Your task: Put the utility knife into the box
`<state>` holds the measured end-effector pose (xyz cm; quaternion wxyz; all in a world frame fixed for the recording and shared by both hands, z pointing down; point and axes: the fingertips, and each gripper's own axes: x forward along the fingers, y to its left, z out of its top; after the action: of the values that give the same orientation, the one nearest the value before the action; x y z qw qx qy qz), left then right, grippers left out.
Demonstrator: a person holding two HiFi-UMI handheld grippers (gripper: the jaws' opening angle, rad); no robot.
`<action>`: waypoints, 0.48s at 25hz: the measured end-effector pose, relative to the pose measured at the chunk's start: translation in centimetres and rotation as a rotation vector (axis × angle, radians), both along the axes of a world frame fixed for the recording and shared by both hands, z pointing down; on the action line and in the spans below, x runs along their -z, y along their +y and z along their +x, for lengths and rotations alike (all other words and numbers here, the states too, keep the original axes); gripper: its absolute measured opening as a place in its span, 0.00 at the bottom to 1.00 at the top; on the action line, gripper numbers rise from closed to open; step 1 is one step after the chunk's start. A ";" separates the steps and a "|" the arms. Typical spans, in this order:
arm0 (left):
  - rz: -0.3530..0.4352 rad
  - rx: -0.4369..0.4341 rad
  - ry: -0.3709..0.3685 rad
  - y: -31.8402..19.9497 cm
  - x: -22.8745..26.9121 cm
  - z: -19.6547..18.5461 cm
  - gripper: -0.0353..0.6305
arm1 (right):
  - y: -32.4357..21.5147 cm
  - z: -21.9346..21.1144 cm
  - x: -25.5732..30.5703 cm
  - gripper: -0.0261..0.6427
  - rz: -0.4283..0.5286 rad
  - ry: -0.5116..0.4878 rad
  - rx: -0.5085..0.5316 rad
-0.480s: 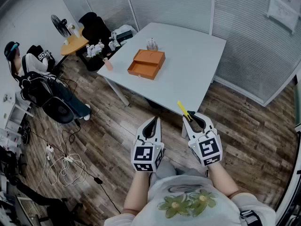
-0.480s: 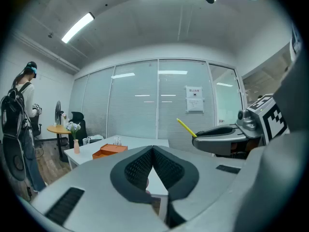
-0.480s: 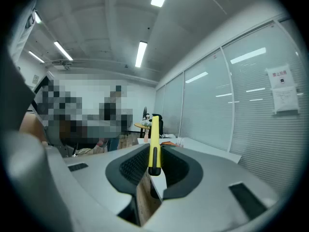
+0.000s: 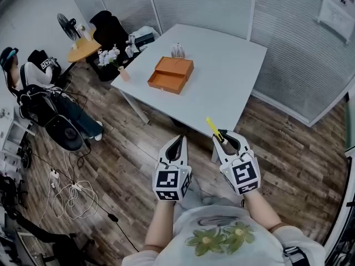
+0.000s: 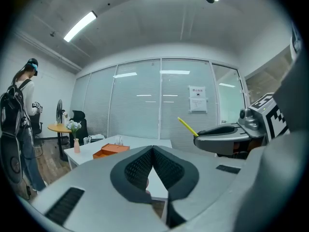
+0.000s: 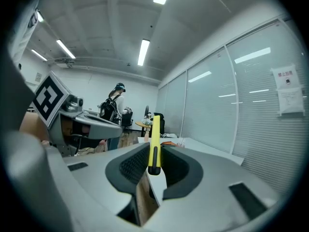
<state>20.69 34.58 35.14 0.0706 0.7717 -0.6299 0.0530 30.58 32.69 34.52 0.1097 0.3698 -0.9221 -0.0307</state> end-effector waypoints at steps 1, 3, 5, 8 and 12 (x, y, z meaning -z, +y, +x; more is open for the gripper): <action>-0.001 -0.002 0.003 -0.7 -0.1 -0.3 0.05 | -0.7 -0.3 -0.1 0.15 0.000 0.004 -0.003; -0.005 -0.006 0.009 -2.0 -0.2 -1.2 0.05 | -2.1 -1.1 -0.2 0.15 -0.002 0.017 -0.012; -0.002 -0.009 0.012 -3.2 -0.1 -2.5 0.05 | -3.3 -2.2 -0.4 0.15 -0.007 0.028 -0.014; 0.002 -0.003 0.014 -5.6 -0.3 -4.8 0.05 | -5.8 -4.4 -0.8 0.15 -0.010 0.035 -0.011; -0.001 -0.007 0.019 -9.8 -0.5 -8.2 0.05 | -10.1 -7.6 -0.8 0.15 -0.009 0.037 -0.016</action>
<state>12.52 24.77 35.68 0.0765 0.7742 -0.6265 0.0463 22.97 22.54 35.37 0.1288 0.3759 -0.9171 -0.0328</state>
